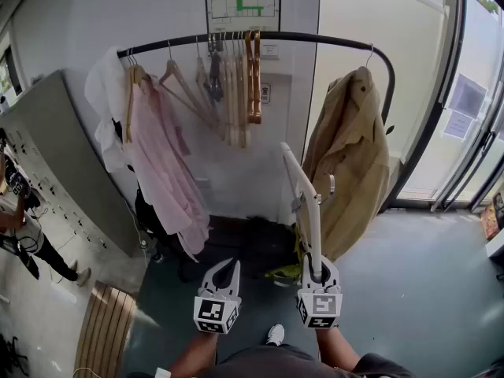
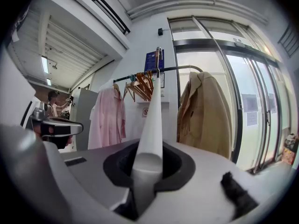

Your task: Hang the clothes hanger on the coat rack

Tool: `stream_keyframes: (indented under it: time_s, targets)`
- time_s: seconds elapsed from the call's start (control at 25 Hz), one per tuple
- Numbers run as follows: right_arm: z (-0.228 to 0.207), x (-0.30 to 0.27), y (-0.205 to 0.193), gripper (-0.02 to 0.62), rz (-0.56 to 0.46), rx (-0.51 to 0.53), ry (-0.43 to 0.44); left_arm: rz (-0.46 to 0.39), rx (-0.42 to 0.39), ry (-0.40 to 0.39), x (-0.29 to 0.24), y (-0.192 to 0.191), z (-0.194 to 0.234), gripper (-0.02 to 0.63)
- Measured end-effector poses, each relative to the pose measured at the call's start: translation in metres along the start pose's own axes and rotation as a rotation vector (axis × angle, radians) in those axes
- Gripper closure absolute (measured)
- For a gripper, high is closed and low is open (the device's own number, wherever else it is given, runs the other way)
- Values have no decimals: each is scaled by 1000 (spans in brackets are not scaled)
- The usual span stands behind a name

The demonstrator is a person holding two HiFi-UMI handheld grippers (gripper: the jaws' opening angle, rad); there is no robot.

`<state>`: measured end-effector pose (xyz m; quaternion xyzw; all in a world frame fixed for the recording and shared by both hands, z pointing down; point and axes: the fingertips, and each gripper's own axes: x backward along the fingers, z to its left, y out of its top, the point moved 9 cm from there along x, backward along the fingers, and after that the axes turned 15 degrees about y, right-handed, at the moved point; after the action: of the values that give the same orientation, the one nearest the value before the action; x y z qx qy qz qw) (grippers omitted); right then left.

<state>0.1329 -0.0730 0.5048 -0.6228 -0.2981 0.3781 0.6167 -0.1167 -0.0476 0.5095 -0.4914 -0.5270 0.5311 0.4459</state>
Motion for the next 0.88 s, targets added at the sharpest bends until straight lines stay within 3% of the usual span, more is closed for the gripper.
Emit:
stream_keyframes:
  time_s: [0.4,0.88]
  targets:
    - [-58,-47,11,538,-20,10,22,-18,-24,50,-70,19,-12,597]
    - [-71,-99,32,538,-34,0,2,-21,-16,-24,-119,24,1,597]
